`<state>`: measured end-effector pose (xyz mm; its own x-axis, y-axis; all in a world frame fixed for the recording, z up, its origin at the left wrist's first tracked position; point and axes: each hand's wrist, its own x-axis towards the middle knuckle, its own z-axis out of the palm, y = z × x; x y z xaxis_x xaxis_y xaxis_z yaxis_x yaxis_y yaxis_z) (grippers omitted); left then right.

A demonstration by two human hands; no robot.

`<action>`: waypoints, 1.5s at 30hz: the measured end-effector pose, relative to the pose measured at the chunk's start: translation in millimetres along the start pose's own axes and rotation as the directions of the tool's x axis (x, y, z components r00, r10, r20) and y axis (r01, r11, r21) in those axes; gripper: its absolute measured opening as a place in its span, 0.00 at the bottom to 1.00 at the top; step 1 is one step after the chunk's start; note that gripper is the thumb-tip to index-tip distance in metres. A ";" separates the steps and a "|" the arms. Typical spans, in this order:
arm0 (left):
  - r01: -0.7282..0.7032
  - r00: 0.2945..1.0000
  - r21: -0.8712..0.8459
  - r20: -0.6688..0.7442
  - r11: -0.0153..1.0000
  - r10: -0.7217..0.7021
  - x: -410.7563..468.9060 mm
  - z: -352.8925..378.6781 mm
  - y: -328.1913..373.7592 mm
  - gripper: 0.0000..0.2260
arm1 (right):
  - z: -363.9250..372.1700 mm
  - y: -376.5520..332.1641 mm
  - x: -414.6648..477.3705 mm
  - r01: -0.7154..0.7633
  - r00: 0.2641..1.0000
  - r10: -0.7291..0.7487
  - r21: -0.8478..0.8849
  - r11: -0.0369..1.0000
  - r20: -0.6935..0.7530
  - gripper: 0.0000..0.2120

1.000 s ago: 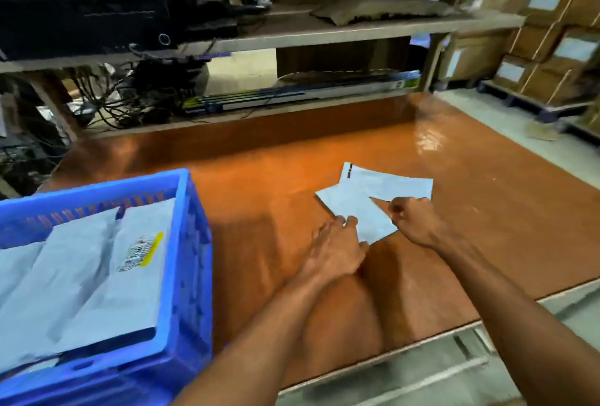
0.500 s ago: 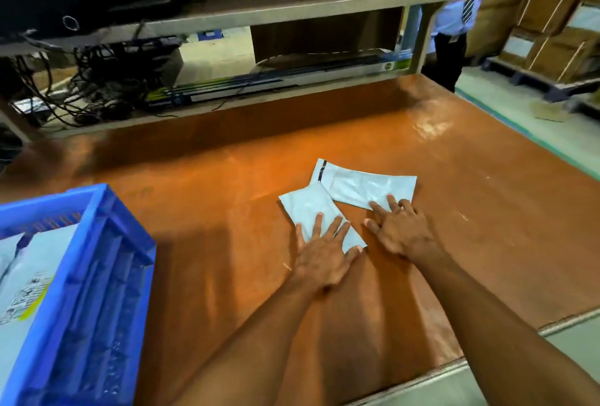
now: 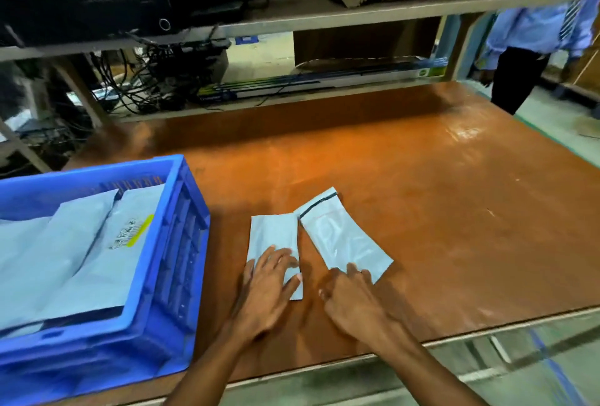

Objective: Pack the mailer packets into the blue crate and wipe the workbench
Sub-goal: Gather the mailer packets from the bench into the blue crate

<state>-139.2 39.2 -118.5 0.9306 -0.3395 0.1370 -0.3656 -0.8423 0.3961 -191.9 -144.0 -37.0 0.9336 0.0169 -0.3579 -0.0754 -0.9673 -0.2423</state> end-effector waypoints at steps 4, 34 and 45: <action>0.121 0.984 0.071 -0.139 0.990 -0.111 1.4 -4.8 -9.2 0.20 | -12.9 0.8 23.5 0.134 0.949 -0.110 0.059 0.989 -0.296 0.20; 0.099 0.970 0.188 -0.238 0.977 -0.052 22.0 -147.3 54.4 0.27 | -68.4 -74.0 59.7 0.409 0.708 -0.259 0.082 0.909 -0.657 0.28; 0.291 0.888 0.564 -0.459 0.773 0.001 -90.2 -365.6 -145.9 0.25 | -105.6 -336.5 -1.6 0.631 0.445 -0.481 -0.117 0.767 -0.756 0.22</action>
<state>-162.8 345.9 143.3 0.8351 -0.1098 0.5390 -0.0224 -0.9858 -0.1663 -131.1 154.7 140.4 0.7163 0.2811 0.6386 0.5718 -0.7610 -0.3064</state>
